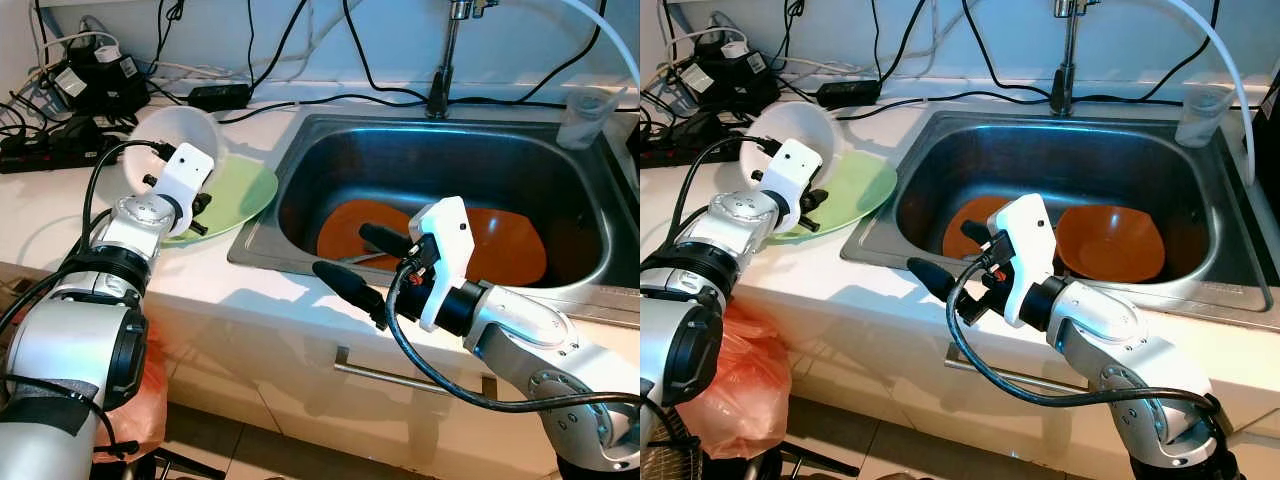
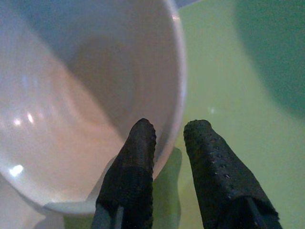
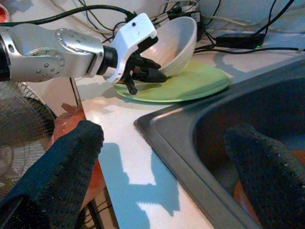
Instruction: Kitchen organization
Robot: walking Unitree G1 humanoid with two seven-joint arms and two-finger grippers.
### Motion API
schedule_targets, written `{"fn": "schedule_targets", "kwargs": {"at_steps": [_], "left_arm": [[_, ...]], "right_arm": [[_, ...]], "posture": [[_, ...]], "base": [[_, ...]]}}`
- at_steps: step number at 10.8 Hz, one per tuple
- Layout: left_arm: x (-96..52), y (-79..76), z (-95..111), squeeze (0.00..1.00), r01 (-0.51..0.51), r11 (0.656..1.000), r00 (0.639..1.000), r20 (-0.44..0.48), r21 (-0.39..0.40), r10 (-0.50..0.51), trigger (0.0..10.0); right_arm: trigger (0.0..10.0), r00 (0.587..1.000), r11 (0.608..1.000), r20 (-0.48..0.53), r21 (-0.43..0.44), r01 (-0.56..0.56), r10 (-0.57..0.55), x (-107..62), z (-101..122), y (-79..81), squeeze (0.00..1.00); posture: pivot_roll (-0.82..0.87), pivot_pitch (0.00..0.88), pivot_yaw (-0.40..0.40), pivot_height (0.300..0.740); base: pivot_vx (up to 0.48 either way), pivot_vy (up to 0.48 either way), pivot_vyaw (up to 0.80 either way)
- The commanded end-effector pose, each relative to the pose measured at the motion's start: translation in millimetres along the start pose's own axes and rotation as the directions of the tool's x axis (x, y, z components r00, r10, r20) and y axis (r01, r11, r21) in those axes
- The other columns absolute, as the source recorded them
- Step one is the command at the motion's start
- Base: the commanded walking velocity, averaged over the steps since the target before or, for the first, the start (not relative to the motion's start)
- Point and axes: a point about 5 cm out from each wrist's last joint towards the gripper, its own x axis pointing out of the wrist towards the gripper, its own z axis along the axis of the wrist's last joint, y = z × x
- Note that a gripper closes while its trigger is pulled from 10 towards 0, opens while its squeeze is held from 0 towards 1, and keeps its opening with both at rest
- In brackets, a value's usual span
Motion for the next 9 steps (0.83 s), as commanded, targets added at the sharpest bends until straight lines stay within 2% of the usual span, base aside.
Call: {"fn": "schedule_targets", "kwargs": {"at_steps": [1, 9], "left_arm": [[-2.1, 6.0, -4.5, 0.0, -0.006, 1.0, 1.0, -0.018, 0.0, 0.006, 0.0], [-2.0, 5.9, -1.4, 0.0, -0.001, 1.0, 1.0, -0.003, 0.008, 0.001, 0.0]], "right_arm": [[10.0, 1.0, 1.0, 0.01, -0.013, -0.013, 0.013, 1.1, 2.5, 3.3, 0.0], [10.0, 1.0, 0.999, 0.004, -0.03, -0.01, 0.011, 1.7, 1.7, 1.2, 0.0]], "posture": [[-0.15, 0.0, 0.15, 0.74], [-0.15, 0.0, 0.147, 0.74]], "base": [[0.0, 0.0, 0.0], [0.0, 0.0, 0.0]]}}
